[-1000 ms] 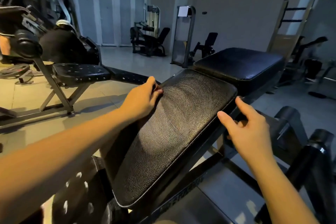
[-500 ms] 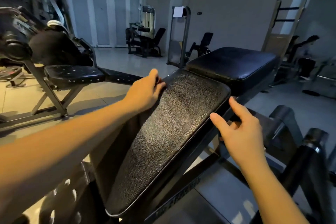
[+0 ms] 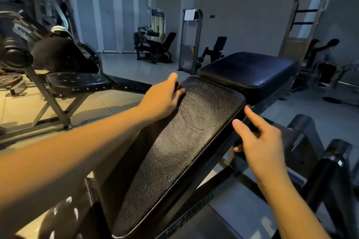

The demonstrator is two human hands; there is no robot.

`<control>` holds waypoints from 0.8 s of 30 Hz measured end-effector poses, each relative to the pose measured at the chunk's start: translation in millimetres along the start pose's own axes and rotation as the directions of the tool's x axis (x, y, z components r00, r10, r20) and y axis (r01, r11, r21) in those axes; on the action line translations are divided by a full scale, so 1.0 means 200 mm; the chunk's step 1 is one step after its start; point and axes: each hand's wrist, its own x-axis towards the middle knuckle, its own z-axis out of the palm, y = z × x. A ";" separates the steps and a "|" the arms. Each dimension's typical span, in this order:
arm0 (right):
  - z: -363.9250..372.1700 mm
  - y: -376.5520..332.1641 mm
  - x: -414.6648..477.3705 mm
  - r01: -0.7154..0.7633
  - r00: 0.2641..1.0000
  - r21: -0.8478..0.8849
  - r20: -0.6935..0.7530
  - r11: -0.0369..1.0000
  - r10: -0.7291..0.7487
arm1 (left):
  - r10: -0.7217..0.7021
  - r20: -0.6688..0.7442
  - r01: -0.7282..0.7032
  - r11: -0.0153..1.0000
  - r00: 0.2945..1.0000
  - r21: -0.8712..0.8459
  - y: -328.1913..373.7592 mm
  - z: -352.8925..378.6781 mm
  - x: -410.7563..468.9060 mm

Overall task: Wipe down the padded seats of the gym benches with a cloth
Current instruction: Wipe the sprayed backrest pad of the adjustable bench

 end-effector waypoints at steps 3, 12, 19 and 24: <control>-0.01 0.00 0.00 0.002 1.000 -0.074 0.026 0.997 0.000 | 0.011 -0.047 -0.014 0.997 0.999 -0.077 0.20 0.08 0.17; -0.03 0.02 0.05 0.032 0.999 -0.119 0.017 0.992 -0.031 | 0.296 0.089 -0.284 0.950 0.951 -0.126 0.17 -0.02 -0.25; -0.04 0.03 0.04 0.058 0.998 -0.110 0.036 0.992 -0.055 | -0.028 -0.014 0.027 0.999 1.000 -0.020 0.20 0.07 0.33; -0.03 0.03 0.06 0.053 0.999 -0.109 0.001 0.993 -0.053 | 0.373 -0.015 -0.368 0.907 0.928 -0.207 0.51 0.06 -0.09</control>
